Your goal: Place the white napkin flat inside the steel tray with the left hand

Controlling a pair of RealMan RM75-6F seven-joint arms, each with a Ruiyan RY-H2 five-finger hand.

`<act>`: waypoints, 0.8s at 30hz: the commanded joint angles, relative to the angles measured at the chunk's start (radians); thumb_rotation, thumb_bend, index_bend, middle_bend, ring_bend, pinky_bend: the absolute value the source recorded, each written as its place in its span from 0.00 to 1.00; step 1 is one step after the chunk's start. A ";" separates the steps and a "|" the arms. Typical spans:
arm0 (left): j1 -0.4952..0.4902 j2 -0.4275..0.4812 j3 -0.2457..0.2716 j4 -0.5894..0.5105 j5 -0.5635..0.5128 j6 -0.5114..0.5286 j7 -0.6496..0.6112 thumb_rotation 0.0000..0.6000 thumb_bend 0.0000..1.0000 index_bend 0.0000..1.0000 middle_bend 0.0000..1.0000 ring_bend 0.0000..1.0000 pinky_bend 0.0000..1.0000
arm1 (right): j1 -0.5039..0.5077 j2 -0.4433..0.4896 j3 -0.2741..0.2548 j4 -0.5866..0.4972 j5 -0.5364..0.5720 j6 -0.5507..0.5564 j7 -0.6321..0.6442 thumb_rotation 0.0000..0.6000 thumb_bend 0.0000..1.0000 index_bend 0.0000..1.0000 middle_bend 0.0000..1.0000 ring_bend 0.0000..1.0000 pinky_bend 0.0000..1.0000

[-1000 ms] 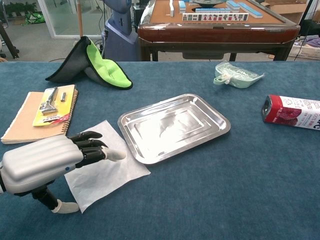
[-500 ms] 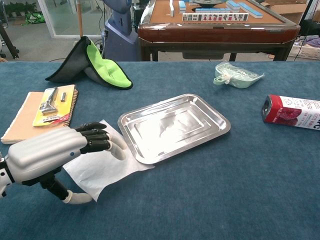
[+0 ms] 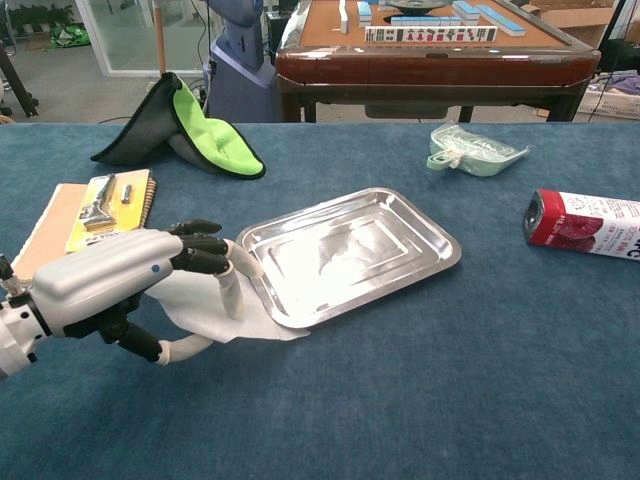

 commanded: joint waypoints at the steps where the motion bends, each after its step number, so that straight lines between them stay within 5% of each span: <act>1: -0.005 0.009 -0.004 -0.013 -0.006 -0.005 -0.004 1.00 0.33 0.47 0.24 0.19 0.00 | 0.000 -0.001 0.000 0.002 0.000 0.000 0.001 1.00 0.09 0.21 0.31 0.20 0.25; 11: -0.015 0.046 -0.024 -0.052 -0.019 0.005 -0.019 1.00 0.33 0.58 0.28 0.23 0.04 | -0.001 0.000 0.000 -0.001 -0.004 0.003 0.001 1.00 0.08 0.21 0.31 0.20 0.25; 17: -0.018 0.065 -0.039 -0.080 -0.028 0.018 -0.039 1.00 0.33 0.64 0.37 0.33 0.10 | -0.001 0.000 0.000 -0.004 -0.007 0.005 -0.001 1.00 0.08 0.21 0.31 0.20 0.25; 24: -0.040 0.087 -0.102 -0.131 -0.035 0.053 -0.074 1.00 0.33 0.62 0.42 0.36 0.10 | -0.002 0.005 0.001 -0.011 -0.011 0.009 -0.006 1.00 0.08 0.21 0.31 0.20 0.25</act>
